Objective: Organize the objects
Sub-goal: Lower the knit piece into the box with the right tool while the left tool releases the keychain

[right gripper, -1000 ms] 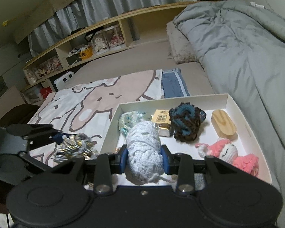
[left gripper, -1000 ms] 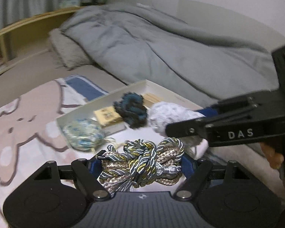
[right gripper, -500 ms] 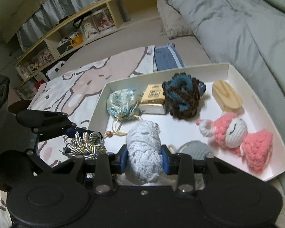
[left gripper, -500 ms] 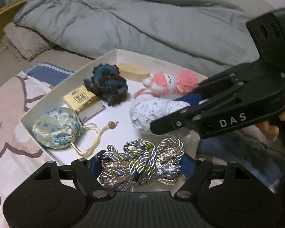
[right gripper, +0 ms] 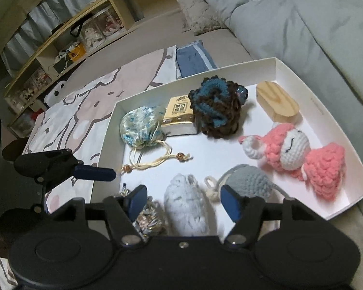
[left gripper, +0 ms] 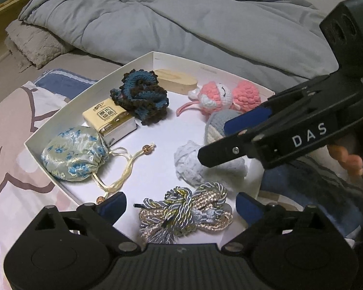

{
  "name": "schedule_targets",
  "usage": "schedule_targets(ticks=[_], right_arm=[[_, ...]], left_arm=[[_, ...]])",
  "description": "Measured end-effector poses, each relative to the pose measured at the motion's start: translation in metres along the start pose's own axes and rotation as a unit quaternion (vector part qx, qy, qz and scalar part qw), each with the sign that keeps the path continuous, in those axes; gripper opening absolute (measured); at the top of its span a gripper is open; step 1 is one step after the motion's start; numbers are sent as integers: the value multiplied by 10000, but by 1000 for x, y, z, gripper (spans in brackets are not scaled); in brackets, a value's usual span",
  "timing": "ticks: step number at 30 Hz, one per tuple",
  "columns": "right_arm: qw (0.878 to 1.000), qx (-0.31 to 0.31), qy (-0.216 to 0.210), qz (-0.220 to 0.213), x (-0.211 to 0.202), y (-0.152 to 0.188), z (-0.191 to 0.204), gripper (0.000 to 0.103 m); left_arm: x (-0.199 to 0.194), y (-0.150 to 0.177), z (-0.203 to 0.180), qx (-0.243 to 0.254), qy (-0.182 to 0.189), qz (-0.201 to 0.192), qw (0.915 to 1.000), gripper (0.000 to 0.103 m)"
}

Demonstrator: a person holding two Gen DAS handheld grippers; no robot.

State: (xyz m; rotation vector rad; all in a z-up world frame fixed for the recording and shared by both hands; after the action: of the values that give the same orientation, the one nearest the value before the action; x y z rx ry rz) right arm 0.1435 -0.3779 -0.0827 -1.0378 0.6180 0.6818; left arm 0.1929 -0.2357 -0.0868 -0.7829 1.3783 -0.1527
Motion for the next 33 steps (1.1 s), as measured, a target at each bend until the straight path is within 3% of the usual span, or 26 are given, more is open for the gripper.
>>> schedule_targets(ticks=[4,9,22,33], right_arm=[[10000,-19,0,-63,-6,-1,2,68],[9996,-101,-107,-246,-21,-3,8,79],[9948,-521,-158,-863,-84,-8,43,103],[9895,-738,199,-1226,-128,1,59,103]], left_arm=[[-4,0,-1,-99,8,-43,9999,97],[-17,1,-5,-228,-47,-134,9996,97],[-83,-2,-16,-629,-670,-537,9943,103],[-136,10,-32,-1087,-1321,-762,9823,103]])
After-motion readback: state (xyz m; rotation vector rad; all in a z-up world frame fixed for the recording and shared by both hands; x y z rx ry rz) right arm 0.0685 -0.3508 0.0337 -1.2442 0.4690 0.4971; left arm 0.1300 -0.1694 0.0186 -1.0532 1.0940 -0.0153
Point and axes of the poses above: each gripper's, at about its wrist camera, not at the fingertips, and x roughly the way its jaws point, z to its left, y to its underside, the point moved 2 cm from there along x, roughly the way its jaws point, and after that the axes turned 4 degrees about x, right-handed, at the moved point
